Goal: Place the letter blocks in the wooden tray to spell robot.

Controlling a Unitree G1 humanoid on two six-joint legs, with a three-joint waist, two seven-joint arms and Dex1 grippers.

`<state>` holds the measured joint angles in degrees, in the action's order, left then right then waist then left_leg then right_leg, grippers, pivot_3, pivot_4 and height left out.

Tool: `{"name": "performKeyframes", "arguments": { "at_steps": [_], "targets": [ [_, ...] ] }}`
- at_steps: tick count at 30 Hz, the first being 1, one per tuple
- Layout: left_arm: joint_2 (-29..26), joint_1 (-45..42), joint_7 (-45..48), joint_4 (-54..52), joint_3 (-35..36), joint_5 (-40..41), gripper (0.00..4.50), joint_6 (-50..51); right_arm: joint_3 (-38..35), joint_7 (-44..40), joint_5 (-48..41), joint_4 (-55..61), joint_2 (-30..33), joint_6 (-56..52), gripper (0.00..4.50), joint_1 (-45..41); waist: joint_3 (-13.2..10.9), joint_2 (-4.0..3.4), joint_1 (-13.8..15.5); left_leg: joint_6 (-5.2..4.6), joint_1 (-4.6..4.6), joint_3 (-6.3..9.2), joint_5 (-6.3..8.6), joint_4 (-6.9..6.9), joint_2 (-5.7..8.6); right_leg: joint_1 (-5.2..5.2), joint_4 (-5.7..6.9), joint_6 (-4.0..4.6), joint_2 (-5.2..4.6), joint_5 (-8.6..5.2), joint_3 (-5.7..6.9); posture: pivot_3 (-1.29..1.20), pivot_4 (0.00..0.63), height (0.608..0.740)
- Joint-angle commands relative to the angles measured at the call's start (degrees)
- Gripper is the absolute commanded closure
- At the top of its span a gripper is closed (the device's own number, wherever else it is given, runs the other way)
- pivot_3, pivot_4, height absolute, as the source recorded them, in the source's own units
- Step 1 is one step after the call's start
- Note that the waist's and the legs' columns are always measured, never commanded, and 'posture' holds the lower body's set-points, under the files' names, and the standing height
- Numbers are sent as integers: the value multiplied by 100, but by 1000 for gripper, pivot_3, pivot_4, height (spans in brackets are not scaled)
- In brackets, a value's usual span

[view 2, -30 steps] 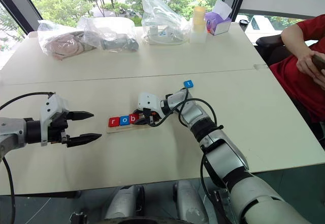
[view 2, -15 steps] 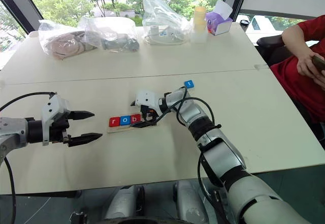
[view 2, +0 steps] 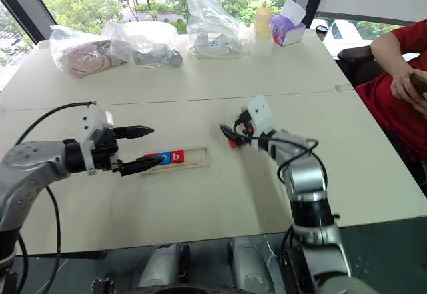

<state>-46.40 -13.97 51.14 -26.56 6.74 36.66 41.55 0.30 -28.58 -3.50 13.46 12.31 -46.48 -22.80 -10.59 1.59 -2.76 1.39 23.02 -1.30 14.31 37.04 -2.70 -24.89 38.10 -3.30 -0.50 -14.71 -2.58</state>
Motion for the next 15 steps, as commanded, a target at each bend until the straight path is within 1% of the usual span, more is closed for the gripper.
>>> {"name": "performKeyframes", "arguments": {
  "at_steps": [1,5,7,9,12,15],
  "targets": [
    [32,-216,87,166,-333,-281,0,-287,92,687,130,722,-201,-748,112,198,0,0,0,1,-4,-1,-1,1,0,0,2,1,4,0,0,0,150,740],
    [112,-527,185,603,-772,-707,0,-631,290,965,68,838,-357,-1150,112,329,0,0,22,2,-5,-3,-2,3,3,2,0,19,6,-7,0,0,150,740],
    [77,-656,298,883,-1127,-1144,0,-961,318,1013,-24,744,-427,-1253,112,315,0,1,23,2,-1,-4,-2,5,5,1,-2,19,6,-8,1,0,150,740],
    [186,-787,393,1093,-1325,-1304,0,-1146,370,1066,-21,531,-441,-1164,112,271,1,1,25,1,1,-5,-2,4,8,1,-5,7,4,-4,1,0,150,740],
    [318,-907,497,1243,-1432,-1382,0,-1259,407,1203,54,182,-409,-961,112,176,2,3,20,1,7,-7,-1,5,9,0,-10,3,2,-2,0,0,150,740],
    [355,-920,524,1314,-1467,-1503,0,-1343,438,1259,89,-85,-339,-736,907,102,2,4,18,1,7,-6,-1,6,9,0,-10,1,1,-1,0,0,150,740]
  ]
}}
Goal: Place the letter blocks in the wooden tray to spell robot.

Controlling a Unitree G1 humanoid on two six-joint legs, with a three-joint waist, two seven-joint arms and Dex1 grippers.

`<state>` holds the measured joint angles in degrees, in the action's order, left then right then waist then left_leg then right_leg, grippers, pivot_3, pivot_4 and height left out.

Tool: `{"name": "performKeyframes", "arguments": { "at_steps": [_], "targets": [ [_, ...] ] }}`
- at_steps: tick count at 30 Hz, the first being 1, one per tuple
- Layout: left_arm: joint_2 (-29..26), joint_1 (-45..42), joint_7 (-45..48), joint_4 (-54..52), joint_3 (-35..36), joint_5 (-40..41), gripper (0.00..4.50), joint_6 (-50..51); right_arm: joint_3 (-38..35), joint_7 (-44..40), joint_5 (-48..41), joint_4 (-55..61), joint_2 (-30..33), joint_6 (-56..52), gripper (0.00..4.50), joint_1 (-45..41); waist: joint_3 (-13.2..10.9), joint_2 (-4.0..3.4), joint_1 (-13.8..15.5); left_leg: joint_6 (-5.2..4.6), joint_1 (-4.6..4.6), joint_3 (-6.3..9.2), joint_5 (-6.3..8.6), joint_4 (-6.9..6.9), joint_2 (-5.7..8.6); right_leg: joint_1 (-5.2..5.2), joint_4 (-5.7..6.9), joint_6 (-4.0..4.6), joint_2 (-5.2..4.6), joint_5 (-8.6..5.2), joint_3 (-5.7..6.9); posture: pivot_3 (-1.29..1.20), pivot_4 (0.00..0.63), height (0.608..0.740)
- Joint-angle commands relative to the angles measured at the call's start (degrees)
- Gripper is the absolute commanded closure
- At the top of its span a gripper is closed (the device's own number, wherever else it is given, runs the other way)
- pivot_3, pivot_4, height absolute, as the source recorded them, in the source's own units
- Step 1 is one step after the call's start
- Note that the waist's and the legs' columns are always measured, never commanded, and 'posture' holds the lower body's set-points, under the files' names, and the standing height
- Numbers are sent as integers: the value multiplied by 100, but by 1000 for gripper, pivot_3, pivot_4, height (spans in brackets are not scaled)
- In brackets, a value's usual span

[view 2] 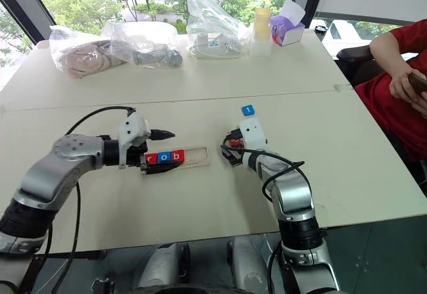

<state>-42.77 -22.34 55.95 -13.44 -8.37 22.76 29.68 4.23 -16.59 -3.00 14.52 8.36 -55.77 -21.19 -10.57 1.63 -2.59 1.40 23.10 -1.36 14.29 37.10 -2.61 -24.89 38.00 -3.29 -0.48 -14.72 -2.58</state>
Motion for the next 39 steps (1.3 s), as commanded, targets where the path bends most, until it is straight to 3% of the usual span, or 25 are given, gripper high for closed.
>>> {"name": "performKeyframes", "arguments": {
  "at_steps": [1,4,5,11,20,25,31,34,37,39],
  "targets": [
    [4,-67,33,3,72,-120,0,-161,55,82,34,-213,61,209,1436,-64,0,0,-1,0,0,0,0,0,0,0,0,0,0,0,0,0,150,740],
    [23,2,19,-49,132,-125,0,-157,101,150,19,-171,38,191,3017,-48,1,1,-4,0,-1,0,0,0,0,0,0,0,0,0,0,0,150,740],
    [34,9,10,-62,133,-129,0,-151,109,164,11,-150,30,183,3340,-44,0,1,-4,0,-1,1,0,-1,-1,0,1,-1,0,0,0,0,150,740],
    [257,-128,-63,-211,87,-63,0,-88,-114,257,-29,18,109,111,3324,-65,1,2,3,0,0,1,0,0,-1,1,1,-2,0,1,0,0,150,740],
    [491,-287,4,-61,-123,-241,0,-206,-491,1149,51,2147,-424,-1568,3324,756,1,2,18,0,21,11,0,-2,0,-15,1,-12,-2,-2,0,0,150,740],
    [582,-420,159,167,-252,-342,0,-352,-469,1533,164,2437,-677,-1862,3324,994,1,2,-1,0,19,7,0,1,2,-17,2,-8,-2,-2,1,0,150,740],
    [643,-542,347,413,-317,-457,0,-518,-491,1512,89,2412,-707,-1941,284,1009,1,2,7,0,21,7,0,1,3,-17,1,-9,-2,-2,2,0,150,740],
    [565,-550,445,508,-251,-490,0,-579,-669,1316,6,2495,-491,-1683,284,890,1,2,12,0,22,8,0,1,7,-17,1,-9,-5,-2,2,0,150,740],
    [320,-513,675,525,-36,-316,0,-464,-973,240,-486,2337,420,-795,284,473,-3,-4,-2,0,26,5,0,5,9,-21,0,-11,-6,-2,2,0,150,740],
    [118,-503,922,329,170,68,0,-108,-1114,-1364,-1042,1918,1565,105,284,384,-4,-3,-2,-1,23,-1,0,6,11,-20,-1,-18,-7,2,-4,0,150,740]
  ]
}}
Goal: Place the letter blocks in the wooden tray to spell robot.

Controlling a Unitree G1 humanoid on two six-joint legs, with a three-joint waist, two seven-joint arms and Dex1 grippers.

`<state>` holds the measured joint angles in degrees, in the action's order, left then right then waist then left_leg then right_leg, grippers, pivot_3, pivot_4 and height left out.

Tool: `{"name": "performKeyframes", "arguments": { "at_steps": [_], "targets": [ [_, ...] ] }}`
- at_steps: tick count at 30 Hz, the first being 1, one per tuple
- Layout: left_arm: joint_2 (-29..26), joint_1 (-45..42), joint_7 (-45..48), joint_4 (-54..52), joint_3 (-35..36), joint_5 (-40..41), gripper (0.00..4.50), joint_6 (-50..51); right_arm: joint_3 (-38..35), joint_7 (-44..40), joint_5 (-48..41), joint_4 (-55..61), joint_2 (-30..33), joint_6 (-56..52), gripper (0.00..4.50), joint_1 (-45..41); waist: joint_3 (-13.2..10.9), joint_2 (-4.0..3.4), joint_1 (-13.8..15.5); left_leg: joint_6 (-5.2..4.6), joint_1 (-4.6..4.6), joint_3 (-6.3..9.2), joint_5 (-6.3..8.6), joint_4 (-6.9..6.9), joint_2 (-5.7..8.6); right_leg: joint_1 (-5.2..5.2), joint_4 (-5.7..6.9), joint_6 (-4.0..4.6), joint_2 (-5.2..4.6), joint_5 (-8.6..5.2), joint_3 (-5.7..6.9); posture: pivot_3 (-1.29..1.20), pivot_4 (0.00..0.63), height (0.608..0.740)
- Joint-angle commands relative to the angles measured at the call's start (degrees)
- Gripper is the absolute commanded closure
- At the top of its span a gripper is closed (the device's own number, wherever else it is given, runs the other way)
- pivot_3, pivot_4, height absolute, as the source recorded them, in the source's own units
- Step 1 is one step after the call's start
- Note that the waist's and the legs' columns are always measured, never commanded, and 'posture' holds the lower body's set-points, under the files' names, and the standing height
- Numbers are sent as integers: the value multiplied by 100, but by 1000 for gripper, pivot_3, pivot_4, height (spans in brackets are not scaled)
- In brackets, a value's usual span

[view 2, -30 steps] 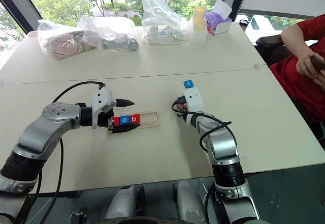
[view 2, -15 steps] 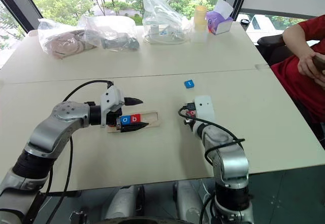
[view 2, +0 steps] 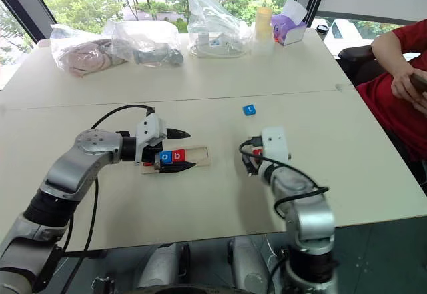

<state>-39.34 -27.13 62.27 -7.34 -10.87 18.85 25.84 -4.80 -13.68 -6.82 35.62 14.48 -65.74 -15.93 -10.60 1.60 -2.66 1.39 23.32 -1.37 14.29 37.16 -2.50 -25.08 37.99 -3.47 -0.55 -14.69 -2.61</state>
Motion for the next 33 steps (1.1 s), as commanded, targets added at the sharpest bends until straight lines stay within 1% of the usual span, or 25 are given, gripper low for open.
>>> {"name": "performKeyframes", "arguments": {
  "at_steps": [1,2,5,8,11,16,21,23,27,30,33],
  "targets": [
    [-301,-19,382,-347,496,602,0,401,-225,-2193,-823,-365,1353,1463,284,-151,-2,0,7,0,1,1,0,-1,0,0,-3,-1,1,-1,1,0,150,740],
    [-409,-8,494,-457,561,760,0,556,-268,-2903,-1086,-581,1757,1893,284,-100,1,4,11,-1,0,2,1,-7,0,1,-7,-2,1,-2,2,0,150,740],
    [-833,65,788,-867,720,1083,0,882,-173,-4597,-1274,-1757,2651,3380,284,-116,0,6,15,-17,-5,11,10,-12,-1,15,-13,-16,4,-8,12,0,150,740],
    [-1030,120,794,-1085,882,1180,0,939,237,-5291,-1026,-2665,2987,4427,284,-301,0,6,13,-19,-4,7,11,-8,1,17,-16,-19,1,-9,10,0,150,740],
    [-1224,277,724,-1561,1041,1388,0,1180,734,-6065,-628,-3991,3137,5652,284,-737,-2,7,-8,-19,-10,0,11,-1,0,19,-14,-17,2,-7,4,0,150,740],
    [-1467,687,540,-2003,1293,1498,0,1342,1254,-6698,-254,-5407,3000,6793,284,-1366,-5,2,10,-18,-13,-2,11,3,0,19,-9,-15,2,-6,1,0,150,740],
    [-1475,920,243,-2180,1544,1684,0,1497,1479,-6780,107,-6680,2796,7678,284,-1945,-5,2,16,-18,-13,0,10,5,0,20,-6,-15,1,-6,0,0,150,740],
    [-1482,1002,160,-2233,1562,1686,0,1509,1566,-6745,289,-7367,2679,8016,284,-2224,-6,1,17,-18,-13,-2,10,7,1,21,-6,-14,-1,-6,0,0,150,740],
    [-1519,1139,106,-2232,1573,1626,0,1425,1620,-6809,409,-8192,2468,8331,284,-2586,-6,2,10,-17,-26,-2,10,7,0,33,-6,-13,-1,-6,-3,0,150,740],
    [-1569,1214,105,-2170,1600,1562,0,1333,1686,-7083,445,-8516,2391,8432,1050,-2699,-6,2,12,-17,-54,-3,10,4,0,58,-6,-9,-1,-8,-3,0,150,740],
    [-1627,1288,104,-2161,1679,1568,0,1319,1719,-7268,460,-8558,2389,8499,2519,-2668,-5,2,11,-17,-88,-12,10,-1,0,86,-6,8,-2,-18,-12,0,150,740]
  ]
}}
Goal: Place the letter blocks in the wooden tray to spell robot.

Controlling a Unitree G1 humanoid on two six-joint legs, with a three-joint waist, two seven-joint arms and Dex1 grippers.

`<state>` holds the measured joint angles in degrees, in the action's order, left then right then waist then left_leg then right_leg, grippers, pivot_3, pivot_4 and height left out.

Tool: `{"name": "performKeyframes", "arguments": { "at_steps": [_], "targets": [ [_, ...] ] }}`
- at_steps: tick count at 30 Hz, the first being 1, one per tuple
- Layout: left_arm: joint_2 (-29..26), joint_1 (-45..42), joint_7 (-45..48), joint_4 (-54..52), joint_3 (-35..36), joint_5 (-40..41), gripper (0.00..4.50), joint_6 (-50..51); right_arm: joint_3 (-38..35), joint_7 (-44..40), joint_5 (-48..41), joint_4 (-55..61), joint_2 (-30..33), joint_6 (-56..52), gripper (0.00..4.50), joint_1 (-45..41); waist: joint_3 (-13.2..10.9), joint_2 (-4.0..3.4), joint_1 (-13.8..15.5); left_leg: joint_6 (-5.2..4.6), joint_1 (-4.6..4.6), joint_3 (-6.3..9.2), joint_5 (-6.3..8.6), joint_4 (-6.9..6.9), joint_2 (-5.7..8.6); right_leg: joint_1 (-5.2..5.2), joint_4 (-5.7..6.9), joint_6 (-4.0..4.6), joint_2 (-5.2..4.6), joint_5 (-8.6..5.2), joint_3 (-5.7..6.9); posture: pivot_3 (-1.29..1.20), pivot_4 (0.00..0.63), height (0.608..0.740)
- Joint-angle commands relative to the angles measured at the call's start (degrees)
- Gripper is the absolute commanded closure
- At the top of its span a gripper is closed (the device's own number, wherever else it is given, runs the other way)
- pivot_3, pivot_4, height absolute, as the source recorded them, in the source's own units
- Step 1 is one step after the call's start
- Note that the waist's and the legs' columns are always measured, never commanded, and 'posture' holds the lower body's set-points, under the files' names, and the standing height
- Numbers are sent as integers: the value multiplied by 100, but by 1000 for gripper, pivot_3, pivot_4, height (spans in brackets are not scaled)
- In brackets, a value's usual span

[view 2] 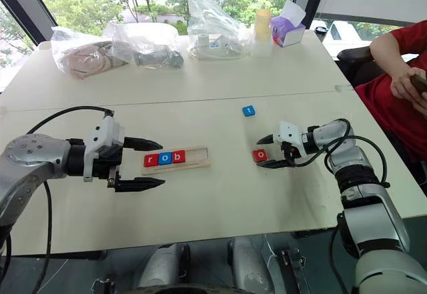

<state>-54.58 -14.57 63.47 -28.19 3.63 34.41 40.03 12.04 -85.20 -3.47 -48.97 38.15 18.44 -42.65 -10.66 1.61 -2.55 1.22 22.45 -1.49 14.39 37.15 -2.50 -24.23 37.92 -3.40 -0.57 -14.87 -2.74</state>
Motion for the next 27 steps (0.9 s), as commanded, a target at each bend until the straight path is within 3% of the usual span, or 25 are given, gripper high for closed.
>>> {"name": "performKeyframes", "arguments": {
  "at_steps": [1,2,7,13,21,27],
  "targets": [
    [-131,58,-15,-59,259,11,0,-112,24,-160,93,-31,14,30,3081,34,0,0,0,0,-3,-2,0,0,0,2,0,0,0,0,-2,0,150,740],
    [-158,79,-18,-35,278,2,0,-123,-1,-136,65,44,-5,2,3358,53,0,0,1,0,-4,-3,0,1,0,3,2,0,-1,1,-4,0,150,740],
    [-447,392,54,555,229,-521,0,-546,-188,255,-306,1148,-454,-641,3358,7,-1,-2,-52,1,-6,-9,0,0,-4,-5,9,1,2,2,-10,0,150,740],
    [-369,499,-23,1457,483,-755,0,-983,241,901,-7,2339,-1179,-1876,3358,-219,-3,-8,-72,1,0,-8,0,-7,-15,-23,24,-12,6,9,-6,0,150,740],
    [-301,769,-200,1068,982,-542,0,-723,613,1226,133,2105,-1984,-2696,3358,-716,-4,-7,13,1,7,-15,0,-8,-19,-28,16,1,-6,2,-8,0,150,740],
    [-106,924,-417,710,998,-363,0,-489,867,1299,462,1358,-2248,-2172,3358,-1011,-3,-6,-2,1,7,-18,0,-6,-18,-27,15,3,-7,2,-8,0,150,740]
  ]
}}
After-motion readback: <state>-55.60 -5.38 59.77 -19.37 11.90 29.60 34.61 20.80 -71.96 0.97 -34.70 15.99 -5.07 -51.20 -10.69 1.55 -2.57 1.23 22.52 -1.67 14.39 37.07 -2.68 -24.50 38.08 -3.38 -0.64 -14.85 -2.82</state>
